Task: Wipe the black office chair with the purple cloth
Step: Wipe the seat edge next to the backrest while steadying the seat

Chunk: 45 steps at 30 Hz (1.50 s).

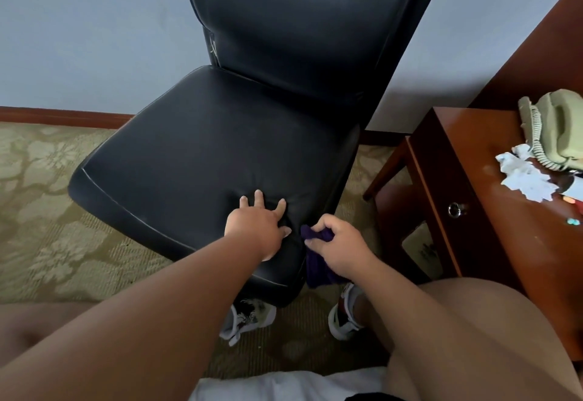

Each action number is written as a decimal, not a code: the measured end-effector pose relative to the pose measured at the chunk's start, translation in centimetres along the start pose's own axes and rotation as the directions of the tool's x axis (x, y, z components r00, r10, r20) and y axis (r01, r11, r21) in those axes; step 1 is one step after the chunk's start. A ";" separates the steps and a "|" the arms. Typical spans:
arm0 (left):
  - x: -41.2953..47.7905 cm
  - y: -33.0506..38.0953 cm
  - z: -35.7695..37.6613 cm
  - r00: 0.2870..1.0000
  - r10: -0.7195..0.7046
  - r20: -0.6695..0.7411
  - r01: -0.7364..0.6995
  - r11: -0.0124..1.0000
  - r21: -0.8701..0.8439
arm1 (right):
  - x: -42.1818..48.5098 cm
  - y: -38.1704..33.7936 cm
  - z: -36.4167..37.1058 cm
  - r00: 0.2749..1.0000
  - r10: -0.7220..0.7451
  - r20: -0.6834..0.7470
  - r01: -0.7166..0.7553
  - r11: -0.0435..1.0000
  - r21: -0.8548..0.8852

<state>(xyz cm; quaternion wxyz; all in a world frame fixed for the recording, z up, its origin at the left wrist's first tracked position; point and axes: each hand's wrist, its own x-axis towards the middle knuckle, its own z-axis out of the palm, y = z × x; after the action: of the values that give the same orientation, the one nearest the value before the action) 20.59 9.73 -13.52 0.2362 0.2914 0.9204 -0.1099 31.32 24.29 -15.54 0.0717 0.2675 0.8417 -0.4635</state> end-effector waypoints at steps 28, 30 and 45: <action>0.8 0.3 -0.6 1.000 0.005 0.031 -0.004 0.999 -0.040 | 2.9 0.3 -0.9 0.936 0.127 -0.329 -0.080 0.985 0.152; 1.2 0.9 -0.7 1.000 -0.004 0.023 0.004 1.000 0.012 | 3.0 0.5 -1.5 0.958 0.098 -0.269 -0.060 0.988 0.144; 3.6 6.3 -3.0 0.997 -0.076 -0.027 0.074 0.996 -0.042 | -4.2 1.6 4.7 0.952 -0.099 -0.289 -0.004 0.942 -0.335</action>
<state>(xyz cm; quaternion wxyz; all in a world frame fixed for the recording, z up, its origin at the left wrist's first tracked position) 20.63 17.59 -13.18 0.2245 0.2533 0.9361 -0.0955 35.14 19.52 -17.80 -0.0249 0.2984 0.9149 -0.2707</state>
